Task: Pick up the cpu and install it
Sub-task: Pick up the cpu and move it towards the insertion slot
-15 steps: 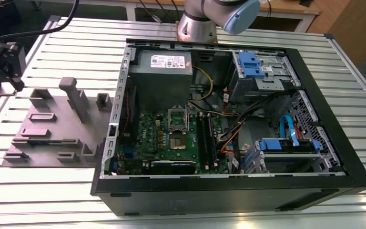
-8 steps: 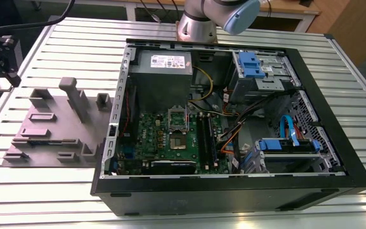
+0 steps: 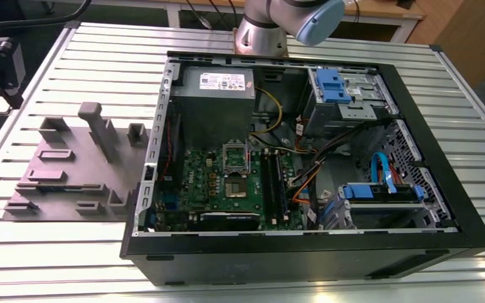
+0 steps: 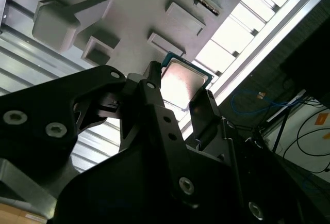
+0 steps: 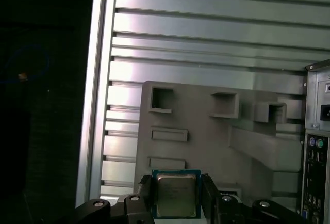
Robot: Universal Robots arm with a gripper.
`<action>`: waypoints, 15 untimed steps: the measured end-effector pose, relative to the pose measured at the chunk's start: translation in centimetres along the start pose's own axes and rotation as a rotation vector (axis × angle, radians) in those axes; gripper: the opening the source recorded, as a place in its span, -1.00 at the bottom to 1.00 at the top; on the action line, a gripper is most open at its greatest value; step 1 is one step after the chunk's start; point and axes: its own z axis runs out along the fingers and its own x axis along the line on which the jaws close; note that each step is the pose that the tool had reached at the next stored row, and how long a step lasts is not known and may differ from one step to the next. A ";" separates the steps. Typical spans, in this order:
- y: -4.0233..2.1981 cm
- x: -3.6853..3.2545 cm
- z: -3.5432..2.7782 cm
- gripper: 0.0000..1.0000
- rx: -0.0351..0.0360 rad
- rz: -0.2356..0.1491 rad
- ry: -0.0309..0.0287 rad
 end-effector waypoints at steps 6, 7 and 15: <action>0.04 -0.01 -0.86 -0.06 -0.0001 0.000 -0.0001; 0.04 -0.01 -0.86 -0.06 -0.0002 0.000 -0.0002; 0.04 -0.02 -1.06 -0.06 0.0000 0.000 0.0000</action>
